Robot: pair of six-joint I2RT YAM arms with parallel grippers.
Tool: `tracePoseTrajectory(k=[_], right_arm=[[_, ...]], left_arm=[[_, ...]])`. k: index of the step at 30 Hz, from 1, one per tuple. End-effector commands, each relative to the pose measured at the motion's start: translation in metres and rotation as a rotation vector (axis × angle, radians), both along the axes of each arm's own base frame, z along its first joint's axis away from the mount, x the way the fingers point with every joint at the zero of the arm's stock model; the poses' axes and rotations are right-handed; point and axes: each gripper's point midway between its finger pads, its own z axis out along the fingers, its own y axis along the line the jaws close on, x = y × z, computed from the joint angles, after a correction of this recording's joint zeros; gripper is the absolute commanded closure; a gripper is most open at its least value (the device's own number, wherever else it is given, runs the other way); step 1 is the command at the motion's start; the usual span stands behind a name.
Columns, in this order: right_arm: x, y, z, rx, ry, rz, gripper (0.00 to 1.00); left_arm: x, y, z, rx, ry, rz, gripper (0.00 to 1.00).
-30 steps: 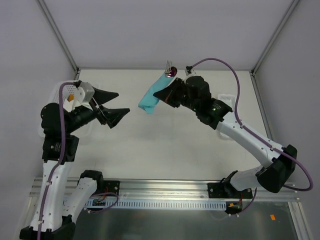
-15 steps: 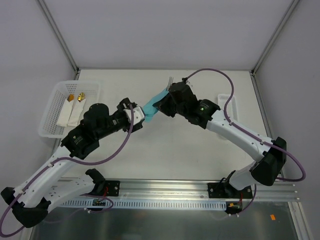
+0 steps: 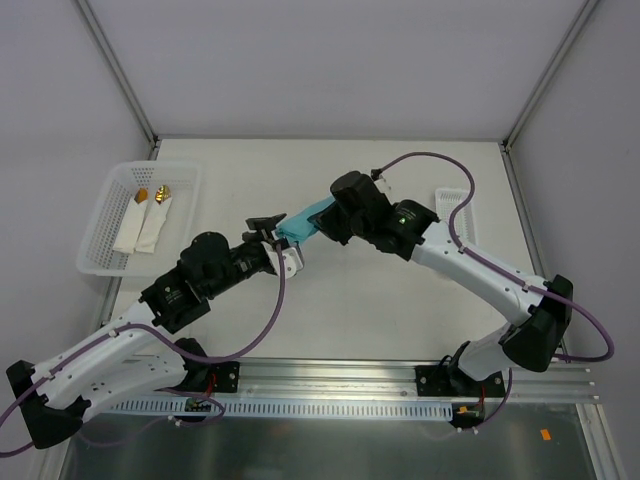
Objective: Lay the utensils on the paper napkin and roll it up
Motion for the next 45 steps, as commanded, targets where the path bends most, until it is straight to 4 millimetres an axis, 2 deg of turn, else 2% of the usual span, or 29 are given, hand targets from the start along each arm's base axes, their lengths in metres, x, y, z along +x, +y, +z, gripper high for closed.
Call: tracePoseTrajectory(k=[1, 9, 14, 17, 45], right_arm=[[0.004, -0.006, 0.026, 0.046, -0.002, -0.099, 1.00], [-0.002, -0.002, 0.029, 0.036, 0.013, -0.124, 1.00], [-0.007, 0.003, 0.026, 0.036, 0.023, -0.115, 1.00], [-0.009, 0.004, 0.025, 0.030, 0.020, -0.114, 1.00], [-0.013, -0.002, 0.032, 0.040, -0.001, -0.125, 1.00]], left_arm=[[0.002, -0.005, 0.030, -0.045, -0.129, -0.010, 0.40], [-0.009, -0.028, 0.024, -0.042, -0.104, -0.100, 0.41], [-0.002, -0.032, 0.023, -0.033, -0.109, -0.081, 0.43], [0.000, -0.033, 0.024, -0.039, -0.119, -0.072, 0.45], [0.020, -0.026, -0.019, 0.109, -0.084, 0.025, 0.51]])
